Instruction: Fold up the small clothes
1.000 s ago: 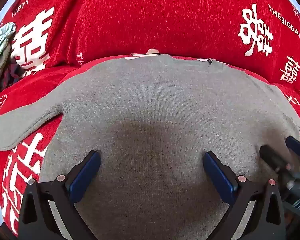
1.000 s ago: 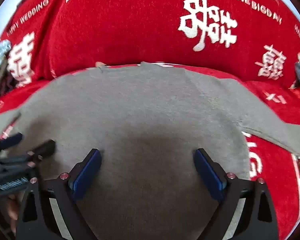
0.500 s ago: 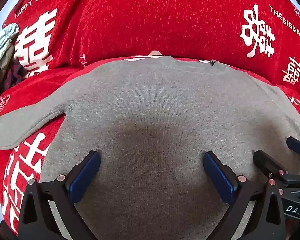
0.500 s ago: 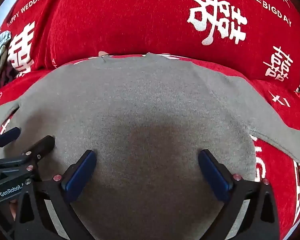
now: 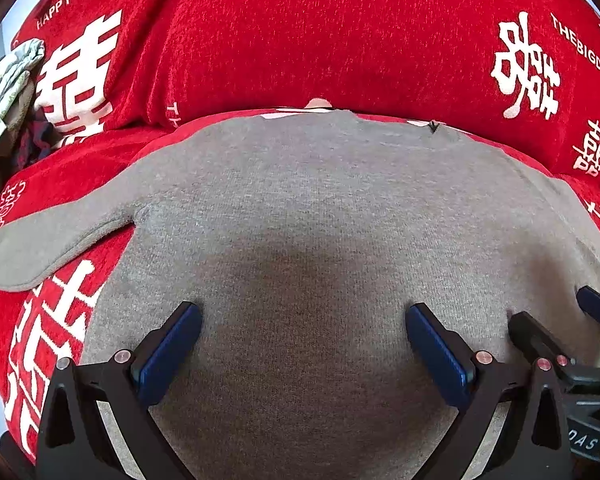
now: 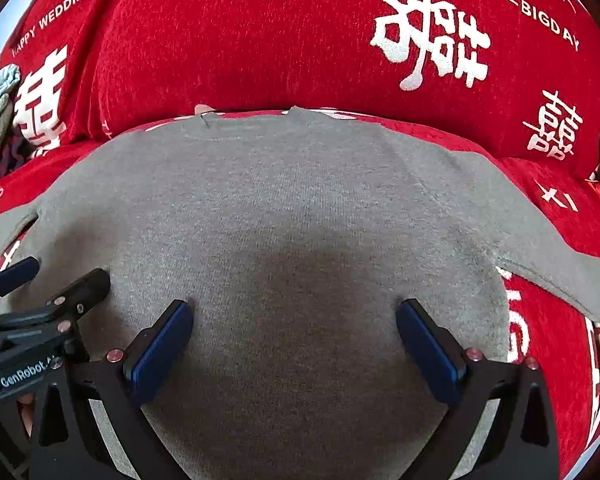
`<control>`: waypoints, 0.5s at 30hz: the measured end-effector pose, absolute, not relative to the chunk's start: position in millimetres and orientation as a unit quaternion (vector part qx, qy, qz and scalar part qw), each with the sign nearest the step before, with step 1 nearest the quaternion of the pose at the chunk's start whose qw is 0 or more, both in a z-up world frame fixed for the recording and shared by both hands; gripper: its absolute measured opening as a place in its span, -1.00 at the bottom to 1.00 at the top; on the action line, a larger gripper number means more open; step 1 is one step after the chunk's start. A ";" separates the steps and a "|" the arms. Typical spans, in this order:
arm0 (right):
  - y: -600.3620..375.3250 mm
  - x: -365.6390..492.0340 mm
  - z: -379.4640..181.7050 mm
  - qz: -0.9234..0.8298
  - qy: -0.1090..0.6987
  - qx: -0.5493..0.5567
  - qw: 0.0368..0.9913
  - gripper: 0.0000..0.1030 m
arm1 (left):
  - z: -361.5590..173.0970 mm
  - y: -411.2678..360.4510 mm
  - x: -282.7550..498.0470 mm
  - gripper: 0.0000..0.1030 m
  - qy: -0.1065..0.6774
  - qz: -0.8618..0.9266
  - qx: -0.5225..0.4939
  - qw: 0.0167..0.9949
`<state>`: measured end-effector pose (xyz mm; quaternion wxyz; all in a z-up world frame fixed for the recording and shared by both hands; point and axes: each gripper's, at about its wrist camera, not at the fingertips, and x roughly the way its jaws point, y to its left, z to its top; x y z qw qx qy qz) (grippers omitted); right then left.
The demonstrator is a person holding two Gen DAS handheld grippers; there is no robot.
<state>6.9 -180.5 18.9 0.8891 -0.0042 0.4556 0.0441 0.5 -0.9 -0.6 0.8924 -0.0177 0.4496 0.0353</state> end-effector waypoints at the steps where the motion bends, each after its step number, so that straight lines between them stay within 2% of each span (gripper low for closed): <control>1: -180.0 6.8 19.3 0.044 0.457 -0.005 0.889 0.98 | -0.9 -0.9 0.8 1.00 0.451 0.035 -0.018 0.892; 15: -179.6 13.3 16.1 0.042 0.482 -0.009 0.875 0.98 | 0.2 0.5 11.2 1.00 0.500 0.022 -0.020 0.865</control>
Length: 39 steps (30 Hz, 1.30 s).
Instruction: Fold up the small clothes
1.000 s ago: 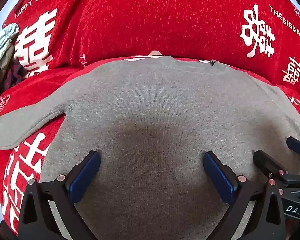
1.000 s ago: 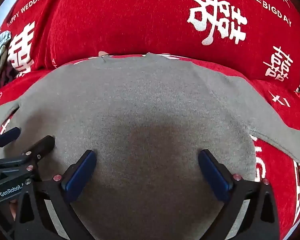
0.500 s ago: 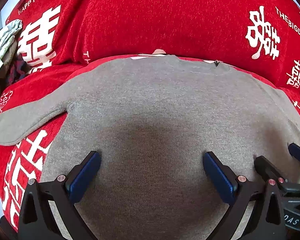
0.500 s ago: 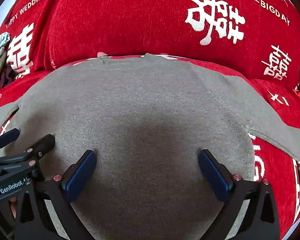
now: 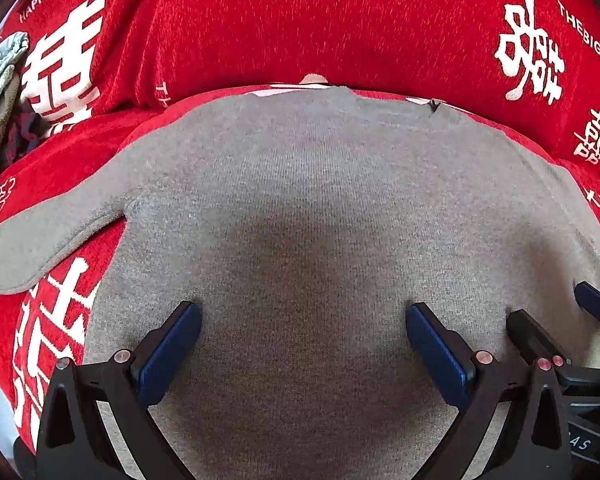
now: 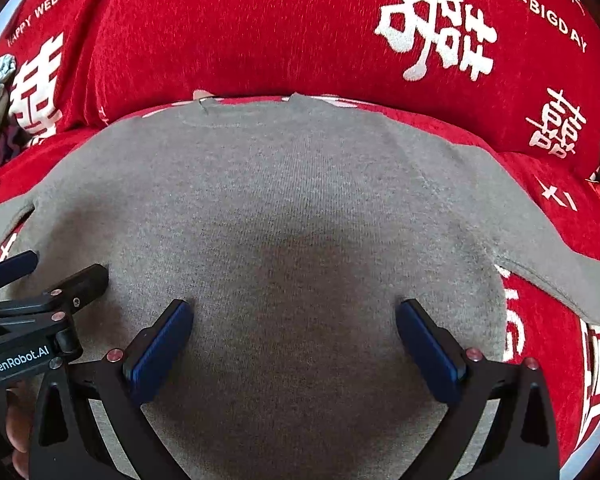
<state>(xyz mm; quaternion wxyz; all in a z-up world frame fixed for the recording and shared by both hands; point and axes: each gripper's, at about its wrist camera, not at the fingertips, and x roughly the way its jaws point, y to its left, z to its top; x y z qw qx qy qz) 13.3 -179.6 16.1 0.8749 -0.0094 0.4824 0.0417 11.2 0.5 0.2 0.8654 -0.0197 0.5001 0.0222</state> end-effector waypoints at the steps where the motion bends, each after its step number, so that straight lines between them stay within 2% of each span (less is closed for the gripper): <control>1: -180.2 14.7 15.8 0.041 0.486 -0.007 0.873 0.98 | 0.3 0.6 11.2 1.00 0.501 0.022 -0.020 0.865; 19: -178.6 14.7 17.2 0.043 0.485 -0.015 0.873 0.98 | 2.3 -1.0 10.3 1.00 0.490 0.027 -0.018 0.871; 24: -175.8 22.3 21.9 0.054 0.507 -0.030 0.860 0.99 | 7.1 -0.6 13.1 1.00 0.497 0.033 -0.025 0.867; 39: -232.8 30.3 64.1 -0.044 0.450 0.000 0.892 0.99 | 52.8 -34.3 35.9 1.00 0.472 0.031 -0.016 0.881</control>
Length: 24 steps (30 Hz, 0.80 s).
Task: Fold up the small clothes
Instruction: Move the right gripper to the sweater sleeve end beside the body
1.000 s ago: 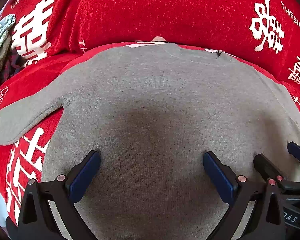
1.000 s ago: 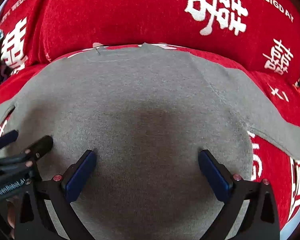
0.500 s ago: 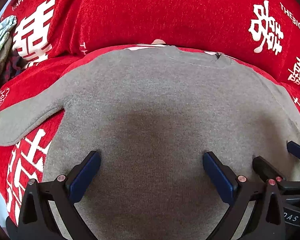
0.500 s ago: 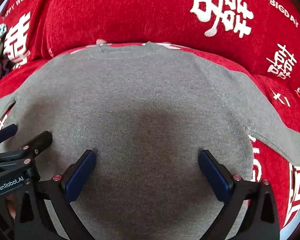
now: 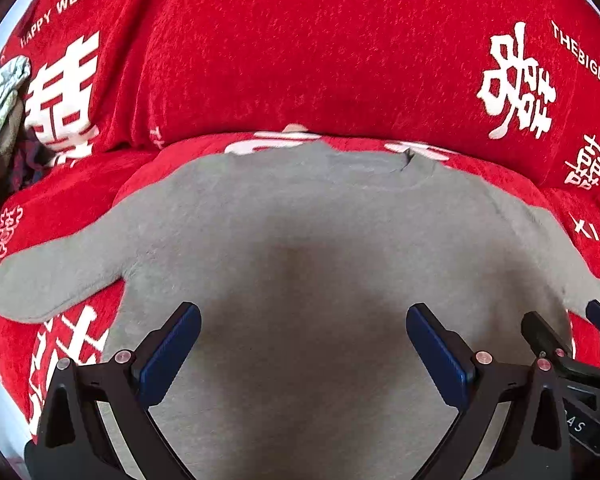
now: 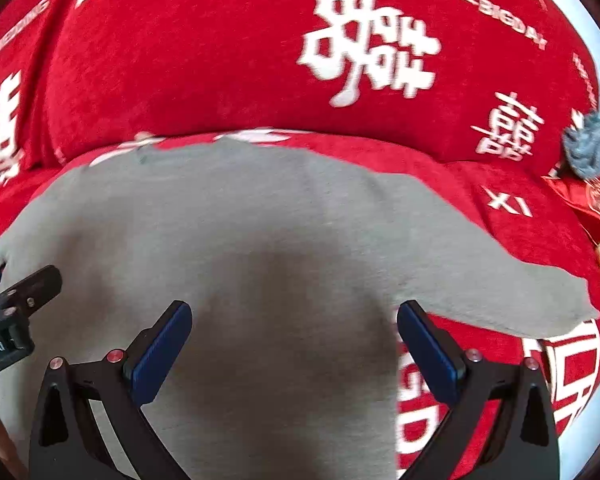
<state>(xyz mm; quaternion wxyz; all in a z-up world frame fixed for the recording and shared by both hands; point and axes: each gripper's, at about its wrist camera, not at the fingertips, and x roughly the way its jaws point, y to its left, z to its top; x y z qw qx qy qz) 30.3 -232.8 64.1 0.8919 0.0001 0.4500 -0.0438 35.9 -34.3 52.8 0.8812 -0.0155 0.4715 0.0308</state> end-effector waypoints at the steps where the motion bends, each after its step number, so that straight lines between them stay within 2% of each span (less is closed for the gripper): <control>1: -238.3 31.1 66.0 -0.044 0.448 0.005 0.893 0.99 | 54.6 -39.6 37.6 1.00 0.469 0.031 -0.011 0.882; 24: -352.4 21.9 74.7 -0.131 0.423 0.016 0.896 0.97 | 66.1 -182.7 62.3 1.00 0.471 -0.043 0.058 0.879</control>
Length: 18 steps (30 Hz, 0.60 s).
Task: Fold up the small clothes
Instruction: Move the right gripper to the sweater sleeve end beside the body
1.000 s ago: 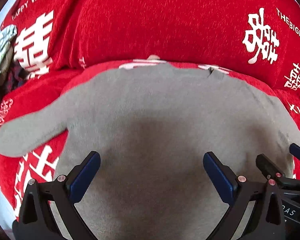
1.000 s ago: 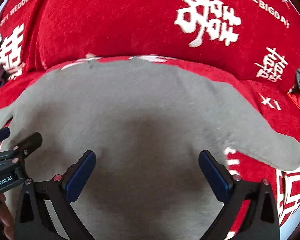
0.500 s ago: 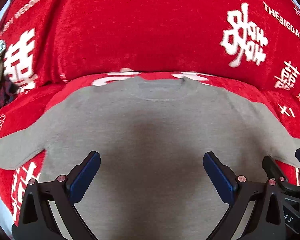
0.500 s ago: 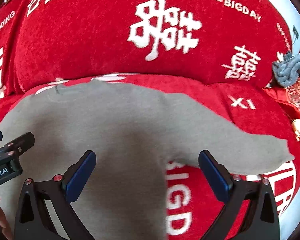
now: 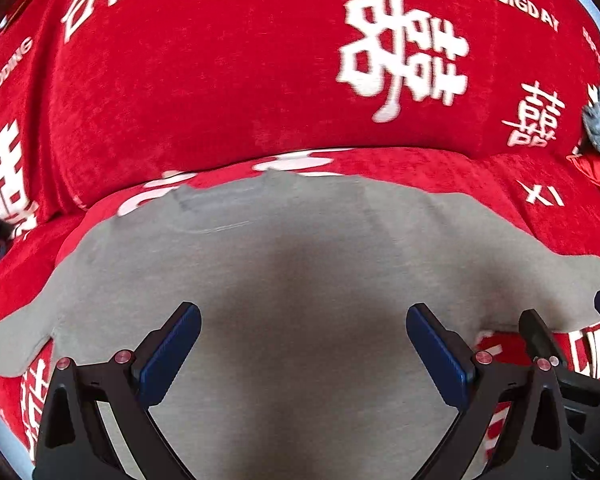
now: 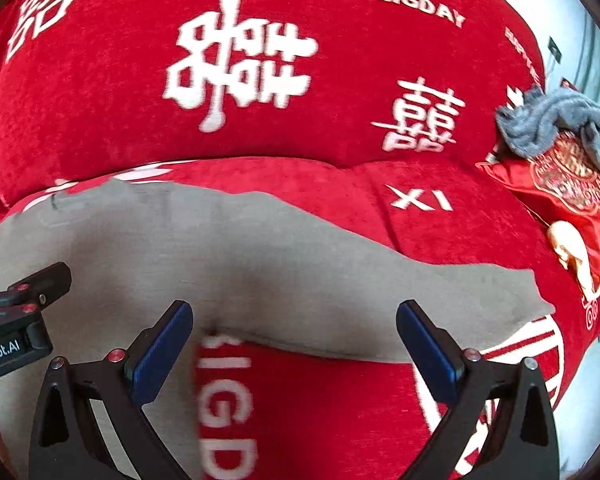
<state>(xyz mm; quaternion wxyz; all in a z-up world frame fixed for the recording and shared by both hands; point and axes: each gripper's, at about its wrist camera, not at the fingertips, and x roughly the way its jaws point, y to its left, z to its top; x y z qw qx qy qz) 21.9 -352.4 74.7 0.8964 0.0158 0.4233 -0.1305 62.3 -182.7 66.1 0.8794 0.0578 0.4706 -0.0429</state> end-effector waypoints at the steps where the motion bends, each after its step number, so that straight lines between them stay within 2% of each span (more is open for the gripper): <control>1: -361.6 20.5 73.9 -0.136 0.424 0.022 0.895 0.97 | 65.3 -191.3 62.8 1.00 0.471 -0.046 0.062 0.879; 18: -494.7 -13.1 56.3 -0.240 0.434 0.069 0.866 0.97 | 43.9 -297.6 60.5 1.00 0.481 -0.094 0.113 0.864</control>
